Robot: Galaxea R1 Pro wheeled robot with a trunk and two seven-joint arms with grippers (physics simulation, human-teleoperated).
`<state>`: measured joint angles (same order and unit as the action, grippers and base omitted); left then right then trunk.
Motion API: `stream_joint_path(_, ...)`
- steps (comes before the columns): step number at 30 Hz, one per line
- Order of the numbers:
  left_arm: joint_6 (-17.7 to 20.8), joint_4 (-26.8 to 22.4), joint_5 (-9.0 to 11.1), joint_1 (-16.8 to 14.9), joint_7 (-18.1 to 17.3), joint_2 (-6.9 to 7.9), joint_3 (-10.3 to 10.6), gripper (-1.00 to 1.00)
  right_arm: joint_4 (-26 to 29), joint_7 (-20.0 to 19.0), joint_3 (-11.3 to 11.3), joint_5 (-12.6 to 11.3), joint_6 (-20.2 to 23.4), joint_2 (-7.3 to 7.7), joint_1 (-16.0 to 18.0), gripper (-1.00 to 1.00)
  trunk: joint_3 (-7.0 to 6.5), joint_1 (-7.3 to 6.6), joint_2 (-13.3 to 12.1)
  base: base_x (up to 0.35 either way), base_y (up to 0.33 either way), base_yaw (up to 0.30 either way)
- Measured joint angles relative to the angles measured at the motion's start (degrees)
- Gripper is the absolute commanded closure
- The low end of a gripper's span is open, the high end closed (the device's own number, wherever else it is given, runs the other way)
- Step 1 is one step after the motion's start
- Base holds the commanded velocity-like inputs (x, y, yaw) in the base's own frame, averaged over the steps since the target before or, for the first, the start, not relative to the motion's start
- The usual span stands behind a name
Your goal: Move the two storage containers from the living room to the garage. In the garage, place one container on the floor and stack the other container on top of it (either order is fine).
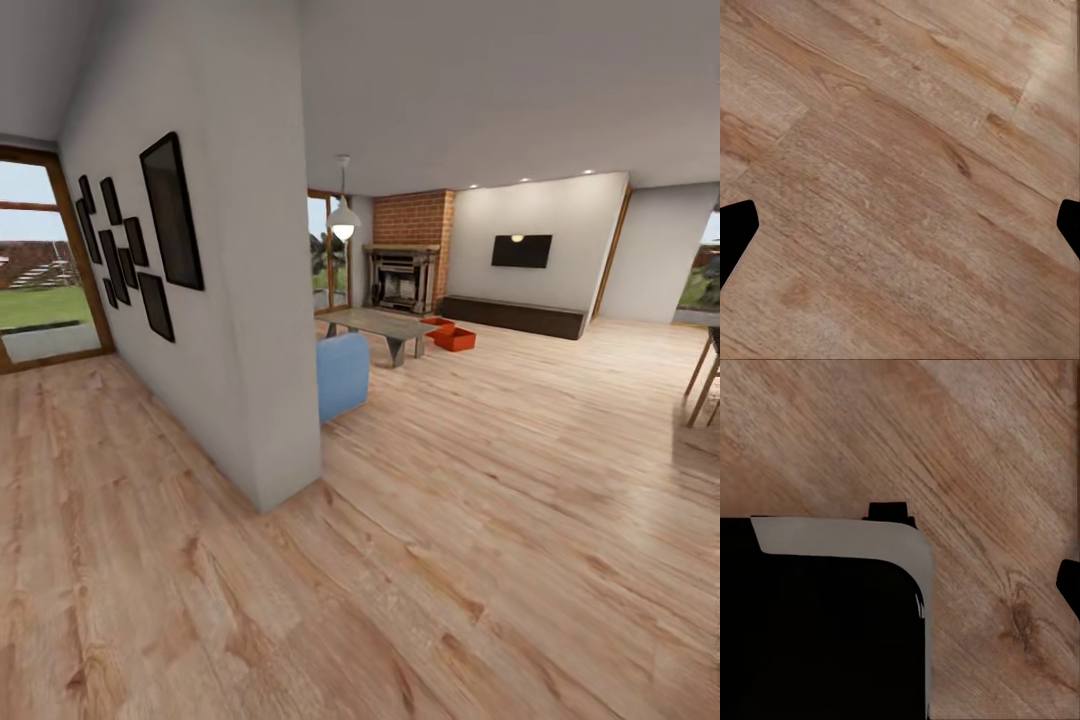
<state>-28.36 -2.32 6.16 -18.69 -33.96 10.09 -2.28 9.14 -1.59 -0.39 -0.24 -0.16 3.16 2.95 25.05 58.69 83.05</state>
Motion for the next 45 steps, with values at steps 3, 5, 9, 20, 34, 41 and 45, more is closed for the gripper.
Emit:
stream_joint_path(3,0.0,0.0,0.0,0.0,0.0,0.0,0.0,-1.0,0.0,0.0,0.0,0.0,0.0,0.01,0.0,-1.0,-0.18,0.0,0.0,0.347,0.0,-0.204)
stream_joint_path(5,0.0,0.0,0.0,0.0,0.0,0.0,0.0,-1.0,0.0,0.0,0.0,0.0,0.0,0.01,0.0,-1.0,-0.3,0.0,0.0,0.347,0.0,-0.205)
stream_joint_path(9,0.0,0.0,0.0,0.0,0.0,0.0,0.0,-1.0,0.0,0.0,0.0,0.0,0.0,0.01,0.0,-1.0,-0.54,0.0,0.0,0.347,0.0,-0.205)
stream_joint_path(20,0.0,0.0,0.0,0.0,0.0,0.0,0.0,-1.0,0.0,0.0,0.0,0.0,0.0,0.01,0.0,-1.0,-1.2,0.0,0.0,0.347,0.0,-0.206)
stream_joint_path(34,0.0,0.0,0.0,0.0,0.0,0.0,0.0,-1.0,0.0,0.0,0.0,0.0,0.0,0.02,0.0,-1.0,-2.04,0.0,0.0,0.347,0.0,-0.206)
stream_joint_path(41,0.0,0.0,0.0,0.0,0.0,0.0,0.0,-1.0,0.0,0.0,0.0,0.0,0.0,0.03,0.0,-1.0,-2.47,0.0,0.0,0.347,0.0,-0.206)
stream_joint_path(45,0.0,0.0,0.0,0.0,0.0,0.0,0.0,-1.0,0.0,0.0,0.0,0.0,0.0,0.02,0.0,-1.0,-2.71,0.0,0.0,0.347,0.0,-0.206)
